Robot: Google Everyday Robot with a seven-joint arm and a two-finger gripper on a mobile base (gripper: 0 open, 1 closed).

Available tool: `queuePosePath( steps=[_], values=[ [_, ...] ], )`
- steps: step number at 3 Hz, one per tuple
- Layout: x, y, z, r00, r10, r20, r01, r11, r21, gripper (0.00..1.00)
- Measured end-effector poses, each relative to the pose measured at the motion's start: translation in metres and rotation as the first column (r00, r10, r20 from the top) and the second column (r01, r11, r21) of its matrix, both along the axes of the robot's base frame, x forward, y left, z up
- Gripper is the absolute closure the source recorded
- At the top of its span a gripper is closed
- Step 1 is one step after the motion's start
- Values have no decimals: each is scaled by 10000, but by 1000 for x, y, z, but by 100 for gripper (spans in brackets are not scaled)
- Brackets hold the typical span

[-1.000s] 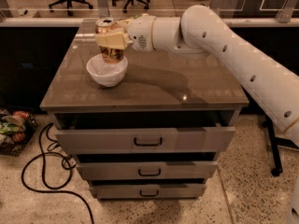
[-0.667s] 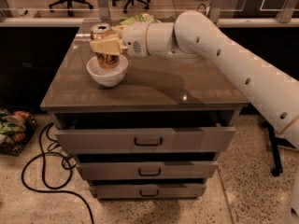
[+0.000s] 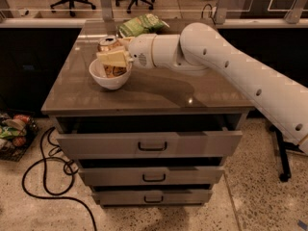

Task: Place orange can into white bowl

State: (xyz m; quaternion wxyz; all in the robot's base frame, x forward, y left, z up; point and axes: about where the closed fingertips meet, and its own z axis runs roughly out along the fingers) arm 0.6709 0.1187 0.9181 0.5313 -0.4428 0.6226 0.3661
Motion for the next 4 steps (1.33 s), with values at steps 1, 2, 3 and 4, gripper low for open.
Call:
queuePosePath(
  steps=[1,2,3,4],
  values=[
    [-1,3,0,10000,48,-7,-48,10000,2,82],
    [-2,5,0,10000,91,-10,-91,10000,4,57],
    [-3,8,0,9999,131,-12,-131,9999,6,35],
    [-4,10,0,9999,172,-15,-172,9999,8,12]
  ],
)
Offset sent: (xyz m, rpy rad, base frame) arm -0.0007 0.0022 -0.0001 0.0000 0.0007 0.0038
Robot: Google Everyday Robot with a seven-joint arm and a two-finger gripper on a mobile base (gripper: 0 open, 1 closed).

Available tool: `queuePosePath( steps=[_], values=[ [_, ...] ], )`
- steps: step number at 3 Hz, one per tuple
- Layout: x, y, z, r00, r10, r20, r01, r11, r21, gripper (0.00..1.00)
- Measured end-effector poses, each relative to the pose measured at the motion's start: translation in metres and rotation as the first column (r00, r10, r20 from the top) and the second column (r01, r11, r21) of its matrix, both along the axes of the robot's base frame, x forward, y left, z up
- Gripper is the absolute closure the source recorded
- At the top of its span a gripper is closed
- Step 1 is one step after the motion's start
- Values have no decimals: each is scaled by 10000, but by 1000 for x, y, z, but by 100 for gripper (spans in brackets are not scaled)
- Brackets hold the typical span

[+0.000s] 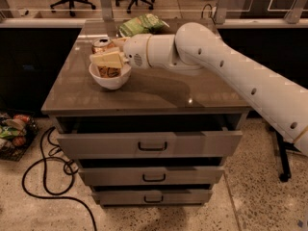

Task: Place orange can into white bowl

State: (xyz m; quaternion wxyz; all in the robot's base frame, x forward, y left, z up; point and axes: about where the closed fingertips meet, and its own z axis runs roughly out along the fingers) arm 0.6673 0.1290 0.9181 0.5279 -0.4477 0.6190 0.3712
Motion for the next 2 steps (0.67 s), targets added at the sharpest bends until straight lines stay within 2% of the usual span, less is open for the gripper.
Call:
queuePosePath(
  steps=[1,2],
  values=[
    [-1,2,0,10000,38,-2,-38,10000,2,0],
    [-1,2,0,10000,39,-2,-39,10000,2,0]
  ],
)
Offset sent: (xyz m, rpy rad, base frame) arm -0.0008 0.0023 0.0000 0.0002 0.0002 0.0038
